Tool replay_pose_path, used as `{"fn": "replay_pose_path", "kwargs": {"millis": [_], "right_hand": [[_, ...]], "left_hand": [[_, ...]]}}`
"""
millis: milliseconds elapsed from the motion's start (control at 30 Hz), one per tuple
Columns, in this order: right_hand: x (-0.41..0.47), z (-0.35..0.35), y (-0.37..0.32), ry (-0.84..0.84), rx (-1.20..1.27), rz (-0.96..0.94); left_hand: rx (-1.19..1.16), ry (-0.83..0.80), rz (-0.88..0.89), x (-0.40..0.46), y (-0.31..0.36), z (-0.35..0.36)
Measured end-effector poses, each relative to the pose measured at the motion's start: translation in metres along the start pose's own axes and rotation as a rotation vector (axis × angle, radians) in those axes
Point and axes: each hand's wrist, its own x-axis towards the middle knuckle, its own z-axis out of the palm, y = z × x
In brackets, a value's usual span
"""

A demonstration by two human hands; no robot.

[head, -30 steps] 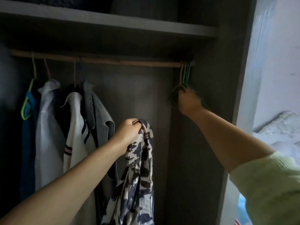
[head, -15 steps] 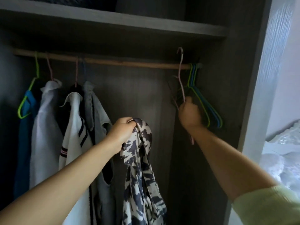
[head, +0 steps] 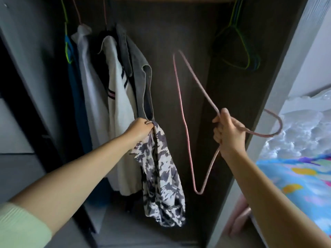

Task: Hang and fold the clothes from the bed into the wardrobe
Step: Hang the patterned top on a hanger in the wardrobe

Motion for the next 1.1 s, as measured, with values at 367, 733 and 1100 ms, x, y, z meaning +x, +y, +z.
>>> {"fn": "replay_pose_path", "kwargs": {"millis": [367, 733, 1100], "right_hand": [[-0.12, 0.041, -0.052, -0.196, 0.598, -0.123], [-0.111, 0.041, -0.018, -0.317, 0.44, -0.141], [-0.081, 0.02, 0.032, -0.457, -0.144, 0.034]], "left_hand": [[-0.111, -0.195, -0.273, -0.056, 0.036, -0.017], [0.02, -0.209, -0.236, -0.056, 0.042, -0.06], [-0.308, -0.143, -0.343, -0.054, 0.026, -0.132]]}}
